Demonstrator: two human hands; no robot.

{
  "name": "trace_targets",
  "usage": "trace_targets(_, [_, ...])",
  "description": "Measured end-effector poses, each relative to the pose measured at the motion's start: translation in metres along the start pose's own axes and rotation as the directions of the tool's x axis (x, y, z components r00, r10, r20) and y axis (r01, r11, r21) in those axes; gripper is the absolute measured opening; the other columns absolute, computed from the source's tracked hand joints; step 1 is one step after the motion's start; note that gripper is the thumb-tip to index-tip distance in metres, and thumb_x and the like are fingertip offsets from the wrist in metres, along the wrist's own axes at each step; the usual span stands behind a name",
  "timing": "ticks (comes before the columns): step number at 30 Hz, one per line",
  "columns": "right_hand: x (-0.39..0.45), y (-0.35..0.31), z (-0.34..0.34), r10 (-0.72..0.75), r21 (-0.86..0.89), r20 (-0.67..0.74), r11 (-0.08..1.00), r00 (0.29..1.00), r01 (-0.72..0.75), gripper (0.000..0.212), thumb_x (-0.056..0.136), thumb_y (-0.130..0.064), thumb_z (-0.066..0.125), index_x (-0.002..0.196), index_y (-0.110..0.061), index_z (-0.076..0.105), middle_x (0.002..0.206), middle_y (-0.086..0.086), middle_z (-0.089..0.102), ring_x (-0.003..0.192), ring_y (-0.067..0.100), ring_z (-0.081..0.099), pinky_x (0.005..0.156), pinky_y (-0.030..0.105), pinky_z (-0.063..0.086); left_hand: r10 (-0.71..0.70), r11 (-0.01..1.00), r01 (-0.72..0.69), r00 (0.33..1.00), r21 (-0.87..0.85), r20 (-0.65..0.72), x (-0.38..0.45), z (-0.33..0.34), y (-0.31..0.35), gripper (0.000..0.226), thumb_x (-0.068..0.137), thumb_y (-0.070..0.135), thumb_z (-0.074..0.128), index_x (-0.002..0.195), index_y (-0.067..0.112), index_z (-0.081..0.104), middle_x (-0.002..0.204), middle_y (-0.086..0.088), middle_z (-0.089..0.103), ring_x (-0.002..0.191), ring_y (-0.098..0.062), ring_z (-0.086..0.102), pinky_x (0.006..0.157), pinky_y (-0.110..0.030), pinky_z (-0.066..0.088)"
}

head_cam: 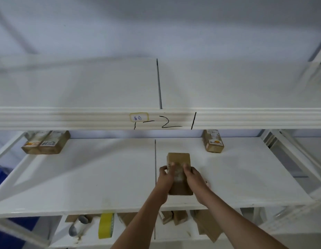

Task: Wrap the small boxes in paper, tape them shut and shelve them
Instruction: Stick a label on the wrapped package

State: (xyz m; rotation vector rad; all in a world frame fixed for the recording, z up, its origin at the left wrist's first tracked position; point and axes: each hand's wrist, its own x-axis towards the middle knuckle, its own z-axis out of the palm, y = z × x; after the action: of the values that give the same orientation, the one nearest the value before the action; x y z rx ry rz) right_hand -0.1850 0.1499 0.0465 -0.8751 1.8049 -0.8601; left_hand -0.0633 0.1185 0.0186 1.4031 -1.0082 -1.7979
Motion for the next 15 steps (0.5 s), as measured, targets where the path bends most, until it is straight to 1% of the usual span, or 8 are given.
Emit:
trace_targets(3, [-0.014, -0.011, 0.000, -0.066, -0.027, 0.004, 0.997, 0.998, 0.066, 0.054, 0.102, -0.059, 0.030, 0.136, -0.020, 0.047, 0.129, 0.002, 0.059, 0.091, 0.011, 0.055, 0.062, 0.015, 0.037, 0.018, 0.999, -0.016, 0.998, 0.039, -0.061, -0.009, 0.005, 0.010, 0.071, 0.088, 0.074, 0.049, 0.133, 0.019, 0.042, 0.120, -0.007, 0.062, 0.102, -0.023, 0.066, 0.087, -0.043, 0.059])
trace_targets(5, [-0.021, -0.018, 0.000, -0.098, -0.065, 0.016, 0.993, 0.995, 0.099, 0.048, 0.105, -0.055, 0.025, 0.132, -0.021, 0.046, 0.122, -0.001, 0.058, 0.091, 0.011, 0.052, 0.062, 0.009, 0.034, 0.008, 0.999, -0.003, 0.993, 0.040, -0.118, -0.013, 0.007, 0.018, 0.074, 0.087, 0.077, 0.046, 0.128, 0.016, 0.047, 0.117, -0.008, 0.063, 0.097, -0.023, 0.065, 0.077, -0.037, 0.058])
trace_targets(6, [-0.022, -0.019, 0.002, -0.103, -0.056, 0.022, 0.993, 0.994, 0.104, 0.049, 0.105, -0.056, 0.025, 0.130, -0.021, 0.047, 0.121, -0.001, 0.058, 0.093, 0.012, 0.055, 0.070, 0.012, 0.042, -0.004, 0.999, 0.011, 0.989, 0.049, -0.147, -0.015, 0.008, 0.021, 0.073, 0.087, 0.078, 0.045, 0.125, 0.015, 0.048, 0.116, -0.009, 0.063, 0.095, -0.022, 0.064, 0.071, -0.034, 0.055])
trace_targets(7, [-0.023, -0.019, 0.003, -0.109, -0.030, 0.030, 0.993, 0.994, 0.110, 0.051, 0.104, -0.057, 0.026, 0.130, -0.021, 0.048, 0.123, 0.001, 0.060, 0.095, 0.013, 0.058, 0.081, 0.021, 0.050, -0.008, 0.998, 0.017, 0.986, 0.056, -0.167, -0.016, 0.008, 0.023, 0.074, 0.086, 0.078, 0.046, 0.123, 0.014, 0.049, 0.114, -0.010, 0.063, 0.093, -0.022, 0.064, 0.067, -0.033, 0.053])
trace_targets(8, [-0.021, -0.019, 0.004, -0.111, 0.002, 0.036, 0.994, 0.993, 0.111, 0.052, 0.103, -0.059, 0.027, 0.132, -0.021, 0.049, 0.123, 0.003, 0.061, 0.096, 0.014, 0.059, 0.086, 0.030, 0.053, -0.007, 0.998, 0.019, 0.983, 0.063, -0.182, -0.017, 0.009, 0.025, 0.076, 0.085, 0.079, 0.047, 0.123, 0.013, 0.050, 0.113, -0.010, 0.063, 0.092, -0.023, 0.064, 0.068, -0.033, 0.054])
trace_targets(9, [-0.021, -0.018, 0.004, -0.104, 0.031, 0.035, 0.994, 0.994, 0.103, 0.053, 0.102, -0.060, 0.030, 0.133, -0.021, 0.049, 0.121, 0.003, 0.061, 0.096, 0.014, 0.060, 0.082, 0.032, 0.053, -0.005, 0.997, 0.021, 0.980, 0.079, -0.198, -0.017, 0.010, 0.027, 0.079, 0.082, 0.080, 0.049, 0.122, 0.012, 0.053, 0.111, -0.009, 0.065, 0.092, -0.024, 0.065, 0.074, -0.036, 0.056])
trace_targets(12, [-0.019, -0.024, -0.001, -0.088, 0.100, 0.026, 0.991, 0.996, 0.085, 0.050, 0.101, -0.061, 0.035, 0.129, -0.023, 0.050, 0.113, 0.000, 0.059, 0.093, 0.013, 0.060, 0.069, 0.027, 0.047, 0.065, 0.986, -0.021, 0.963, 0.166, -0.262, -0.021, 0.017, 0.035, 0.079, 0.080, 0.080, 0.048, 0.115, 0.011, 0.062, 0.103, -0.008, 0.068, 0.090, -0.026, 0.067, 0.087, -0.044, 0.058])
trace_targets(15, [-0.015, -0.036, -0.009, -0.062, 0.012, -0.015, 0.998, 0.998, 0.062, 0.059, 0.098, -0.070, 0.029, 0.110, -0.019, 0.057, 0.104, 0.002, 0.064, 0.095, 0.020, 0.062, 0.085, 0.038, 0.052, 0.164, 0.966, -0.092, 0.941, 0.243, -0.295, -0.024, 0.026, 0.044, 0.068, 0.089, 0.075, 0.044, 0.097, 0.011, 0.063, 0.093, -0.007, 0.066, 0.084, -0.022, 0.064, 0.077, -0.038, 0.056])
